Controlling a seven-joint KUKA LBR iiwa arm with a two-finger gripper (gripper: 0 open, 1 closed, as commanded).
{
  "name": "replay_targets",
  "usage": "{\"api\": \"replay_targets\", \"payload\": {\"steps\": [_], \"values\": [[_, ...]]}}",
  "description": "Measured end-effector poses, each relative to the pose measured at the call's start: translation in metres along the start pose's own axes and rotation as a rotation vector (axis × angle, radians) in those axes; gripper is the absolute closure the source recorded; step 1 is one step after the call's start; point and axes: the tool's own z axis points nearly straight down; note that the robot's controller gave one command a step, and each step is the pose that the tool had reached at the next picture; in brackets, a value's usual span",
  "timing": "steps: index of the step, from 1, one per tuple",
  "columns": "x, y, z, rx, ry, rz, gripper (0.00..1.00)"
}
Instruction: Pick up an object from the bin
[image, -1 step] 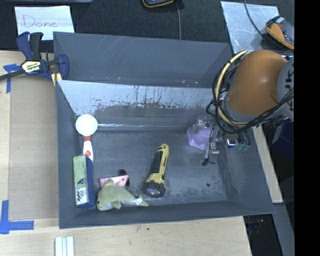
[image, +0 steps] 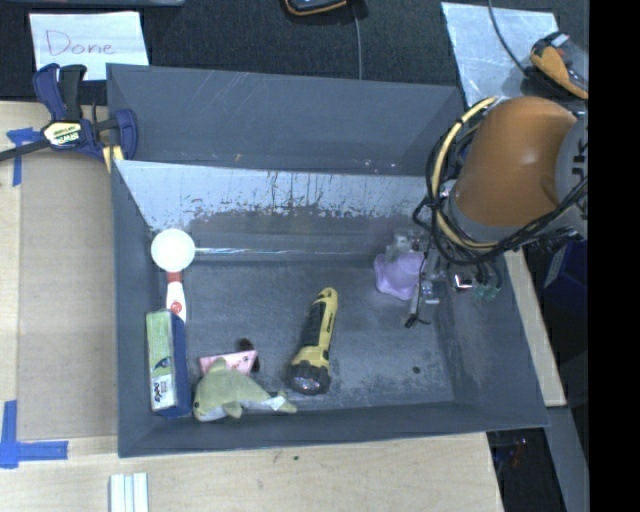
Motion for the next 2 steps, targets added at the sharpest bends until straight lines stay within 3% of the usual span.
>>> {"api": "replay_targets", "payload": {"steps": [1,2], "values": [[-0.010,0.096,0.039,-0.003,0.001,-0.533,0.00],[0.027,0.094,0.035,0.000,-0.001,-0.498,0.00]]}}
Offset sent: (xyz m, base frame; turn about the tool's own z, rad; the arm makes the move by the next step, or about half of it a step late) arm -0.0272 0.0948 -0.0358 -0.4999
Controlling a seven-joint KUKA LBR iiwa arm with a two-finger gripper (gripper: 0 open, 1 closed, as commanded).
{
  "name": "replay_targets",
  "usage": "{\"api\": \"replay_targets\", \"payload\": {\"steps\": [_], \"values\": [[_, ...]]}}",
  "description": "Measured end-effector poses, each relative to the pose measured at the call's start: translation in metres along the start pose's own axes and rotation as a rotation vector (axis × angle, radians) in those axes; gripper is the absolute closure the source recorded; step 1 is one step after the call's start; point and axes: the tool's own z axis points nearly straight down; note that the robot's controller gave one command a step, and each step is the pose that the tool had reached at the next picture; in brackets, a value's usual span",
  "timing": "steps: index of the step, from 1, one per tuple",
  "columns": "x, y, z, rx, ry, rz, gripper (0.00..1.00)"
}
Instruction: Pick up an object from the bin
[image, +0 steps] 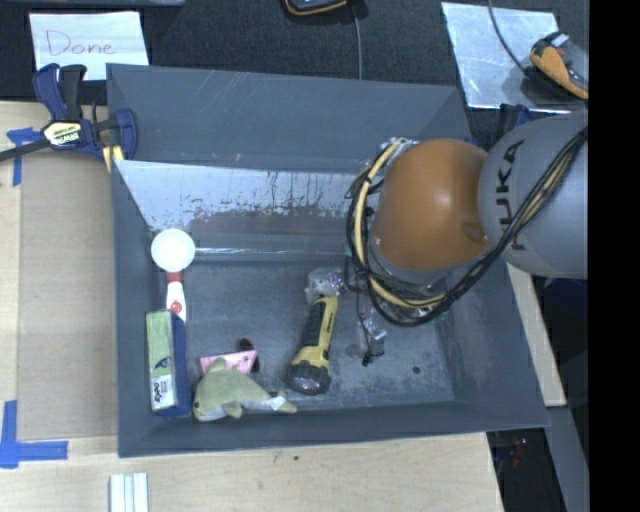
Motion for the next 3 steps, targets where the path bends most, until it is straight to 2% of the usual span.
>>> {"api": "replay_targets", "payload": {"steps": [1,2,3], "values": [[-0.038,0.018,0.036,-0.001,-0.006,-0.561,0.00],[-0.034,0.013,0.070,0.002,-0.004,-0.647,0.00],[-0.048,0.047,0.071,0.003,-0.009,-0.853,1.00]]}}
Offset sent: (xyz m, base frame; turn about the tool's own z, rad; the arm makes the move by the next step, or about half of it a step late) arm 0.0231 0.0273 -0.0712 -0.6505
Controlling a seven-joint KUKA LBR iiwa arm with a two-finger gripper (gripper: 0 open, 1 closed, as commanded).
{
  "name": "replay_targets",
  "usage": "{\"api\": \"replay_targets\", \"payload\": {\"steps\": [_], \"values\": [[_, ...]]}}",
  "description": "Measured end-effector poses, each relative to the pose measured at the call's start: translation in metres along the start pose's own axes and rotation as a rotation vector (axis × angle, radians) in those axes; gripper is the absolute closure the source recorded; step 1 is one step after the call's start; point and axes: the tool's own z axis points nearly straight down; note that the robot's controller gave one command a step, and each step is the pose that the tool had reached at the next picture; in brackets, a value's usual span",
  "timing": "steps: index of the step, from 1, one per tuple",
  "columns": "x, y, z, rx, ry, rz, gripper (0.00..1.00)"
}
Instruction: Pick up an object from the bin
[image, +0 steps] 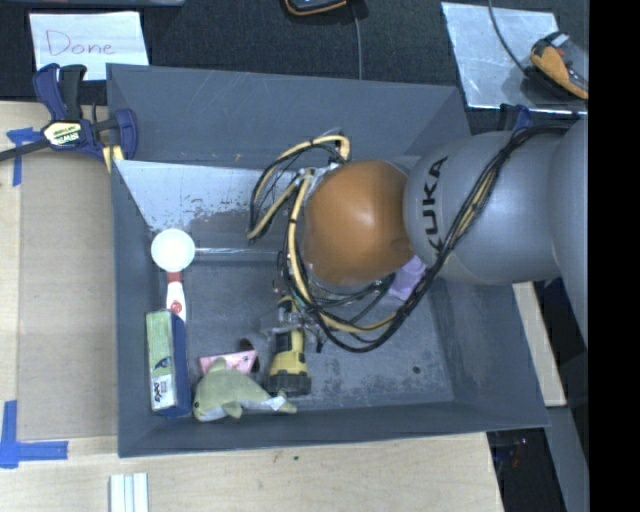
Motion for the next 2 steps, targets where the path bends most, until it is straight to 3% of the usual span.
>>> {"api": "replay_targets", "payload": {"steps": [2], "values": [[0.001,0.002,-0.020,-0.006,0.002,0.002,1.00]]}}
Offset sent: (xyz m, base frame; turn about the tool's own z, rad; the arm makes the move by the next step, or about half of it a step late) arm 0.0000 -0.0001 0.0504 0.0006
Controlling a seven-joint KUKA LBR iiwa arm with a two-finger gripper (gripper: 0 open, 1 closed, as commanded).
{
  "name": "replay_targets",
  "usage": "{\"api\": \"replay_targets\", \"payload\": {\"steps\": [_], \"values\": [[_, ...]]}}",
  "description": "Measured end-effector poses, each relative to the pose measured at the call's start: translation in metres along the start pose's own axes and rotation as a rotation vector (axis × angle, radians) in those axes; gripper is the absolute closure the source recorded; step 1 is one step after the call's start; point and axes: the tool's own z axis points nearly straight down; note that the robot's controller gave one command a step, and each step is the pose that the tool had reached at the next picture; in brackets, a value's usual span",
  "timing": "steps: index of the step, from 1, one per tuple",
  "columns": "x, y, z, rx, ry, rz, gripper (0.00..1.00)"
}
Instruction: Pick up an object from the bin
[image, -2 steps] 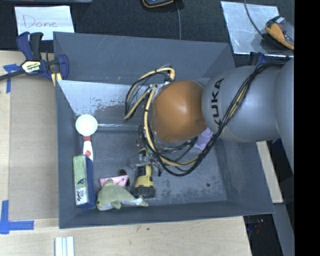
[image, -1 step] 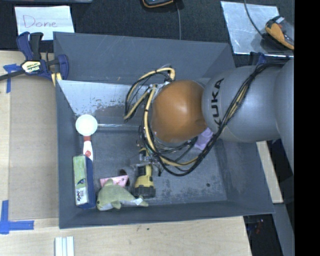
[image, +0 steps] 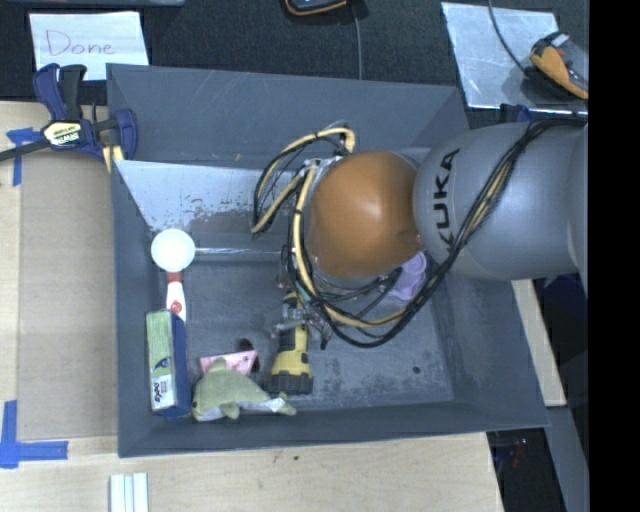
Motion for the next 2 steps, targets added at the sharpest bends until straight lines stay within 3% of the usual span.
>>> {"api": "replay_targets", "payload": {"steps": [2], "values": [[-0.001,0.000,-0.069,-0.003,-0.001,0.003,1.00]]}}
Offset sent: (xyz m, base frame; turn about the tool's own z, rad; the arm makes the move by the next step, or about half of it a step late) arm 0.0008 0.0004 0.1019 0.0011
